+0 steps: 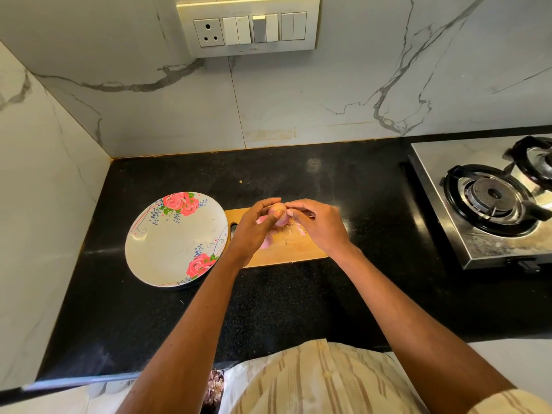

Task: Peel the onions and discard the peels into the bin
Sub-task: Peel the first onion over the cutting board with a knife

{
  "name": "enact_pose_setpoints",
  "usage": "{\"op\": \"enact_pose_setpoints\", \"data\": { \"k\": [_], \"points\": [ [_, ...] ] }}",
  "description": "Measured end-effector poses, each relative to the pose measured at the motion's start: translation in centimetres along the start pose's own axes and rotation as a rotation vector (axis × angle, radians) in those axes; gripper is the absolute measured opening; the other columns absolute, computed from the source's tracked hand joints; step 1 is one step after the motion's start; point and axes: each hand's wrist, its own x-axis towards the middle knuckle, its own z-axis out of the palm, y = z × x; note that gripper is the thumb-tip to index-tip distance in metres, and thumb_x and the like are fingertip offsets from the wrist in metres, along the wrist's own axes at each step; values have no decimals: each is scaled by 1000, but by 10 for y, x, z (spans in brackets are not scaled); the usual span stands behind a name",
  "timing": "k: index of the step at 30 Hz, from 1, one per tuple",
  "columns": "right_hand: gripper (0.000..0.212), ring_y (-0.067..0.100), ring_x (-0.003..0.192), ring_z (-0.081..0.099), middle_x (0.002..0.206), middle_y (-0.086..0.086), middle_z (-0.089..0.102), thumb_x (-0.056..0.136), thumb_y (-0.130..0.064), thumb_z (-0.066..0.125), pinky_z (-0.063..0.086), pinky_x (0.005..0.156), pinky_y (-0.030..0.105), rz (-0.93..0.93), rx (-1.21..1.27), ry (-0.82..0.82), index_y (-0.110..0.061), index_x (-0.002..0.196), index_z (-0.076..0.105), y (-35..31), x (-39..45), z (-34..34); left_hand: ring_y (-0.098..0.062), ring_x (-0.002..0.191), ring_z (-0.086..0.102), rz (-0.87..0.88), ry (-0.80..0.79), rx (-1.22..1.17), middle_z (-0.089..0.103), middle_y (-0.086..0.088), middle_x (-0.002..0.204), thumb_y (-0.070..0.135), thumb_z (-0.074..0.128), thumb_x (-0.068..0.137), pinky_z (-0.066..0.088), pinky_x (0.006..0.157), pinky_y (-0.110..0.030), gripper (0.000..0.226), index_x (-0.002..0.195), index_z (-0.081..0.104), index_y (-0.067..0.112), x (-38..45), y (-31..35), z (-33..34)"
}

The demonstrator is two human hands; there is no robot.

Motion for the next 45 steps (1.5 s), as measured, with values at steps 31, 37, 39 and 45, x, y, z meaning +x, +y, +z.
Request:
{"op": "enact_pose_setpoints", "data": {
  "k": [31, 37, 39, 45],
  "points": [
    [13, -16, 79, 60, 94, -8, 73, 94, -16, 72, 44, 72, 1, -26, -77, 83, -12, 106, 77, -2, -4, 6, -6, 113, 62, -10, 26, -101, 59, 4, 131, 34, 60, 99, 52, 75, -8, 30, 126, 49, 27, -9, 1, 3],
    [10, -12, 80, 63, 93, -9, 73, 94, -17, 72, 48, 72, 3, 20, -50, 111, -14, 103, 76, -1, -3, 10, 0, 100, 69, -15, 26, -156, 65, 11, 117, 29, 61, 99, 55, 75, -13, 27, 123, 52, 23, -13, 5, 6],
    [11, -7, 83, 65, 94, -9, 74, 95, -19, 71, 49, 73, 6, 43, -32, 101, -17, 104, 76, 0, -1, 9, -4, 106, 68, -6, 30, -134, 65, 11, 121, 39, 62, 95, 57, 86, -19, 32, 123, 53, 28, -12, 5, 6],
    [20, -10, 93, 63, 103, -12, 71, 95, -10, 68, 46, 77, 3, 115, 17, 41, -21, 110, 73, 0, 4, 1, -12, 116, 65, -33, 42, -147, 62, 5, 130, 39, 60, 98, 56, 91, -24, 25, 121, 54, 36, -8, 1, 3]
  ]
}}
